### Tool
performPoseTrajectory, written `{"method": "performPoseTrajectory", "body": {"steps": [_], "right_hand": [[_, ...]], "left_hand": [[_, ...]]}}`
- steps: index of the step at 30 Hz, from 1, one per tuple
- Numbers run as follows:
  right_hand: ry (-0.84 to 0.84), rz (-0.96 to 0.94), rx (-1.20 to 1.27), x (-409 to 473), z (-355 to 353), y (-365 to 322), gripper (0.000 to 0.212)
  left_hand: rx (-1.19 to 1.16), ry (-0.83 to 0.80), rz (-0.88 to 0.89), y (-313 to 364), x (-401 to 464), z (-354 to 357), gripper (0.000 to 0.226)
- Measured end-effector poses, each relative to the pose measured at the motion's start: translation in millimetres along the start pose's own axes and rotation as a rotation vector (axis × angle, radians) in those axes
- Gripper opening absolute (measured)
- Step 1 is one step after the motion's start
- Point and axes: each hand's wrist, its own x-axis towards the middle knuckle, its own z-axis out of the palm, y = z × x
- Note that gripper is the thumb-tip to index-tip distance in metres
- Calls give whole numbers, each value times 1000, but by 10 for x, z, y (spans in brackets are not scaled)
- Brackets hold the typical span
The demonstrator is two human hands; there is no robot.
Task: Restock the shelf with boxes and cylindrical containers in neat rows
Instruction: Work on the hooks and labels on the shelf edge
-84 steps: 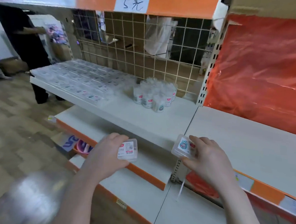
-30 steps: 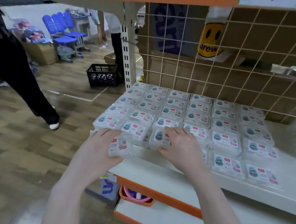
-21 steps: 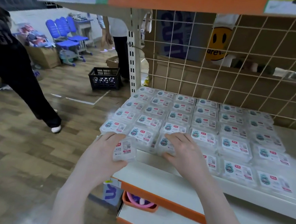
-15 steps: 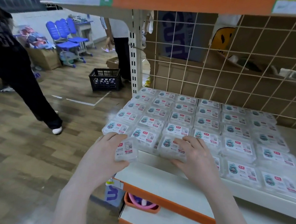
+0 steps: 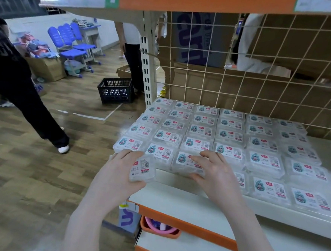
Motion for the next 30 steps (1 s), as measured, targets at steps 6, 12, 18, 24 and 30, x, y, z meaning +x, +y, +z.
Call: {"method": "performPoseTrajectory", "body": {"steps": [6,12,18,24,30], "right_hand": [[30,-37,-5,-58,6,47,48],[65,-8,3,-154,-162,171,47],[74,56,-33,-346,-369,430,45],[91,143,-116,-517,-546,722,43],[88,259,-179,-697,-757,926,40]], "left_hand": [[9,-3,4,41,-6,-7,68],[18,-20,25,155,26,16,68],[5,-75,79,381,95,89,69],[44,-112,170,702,217,180,70],[42,-169,276,1109,360,325,70]]}}
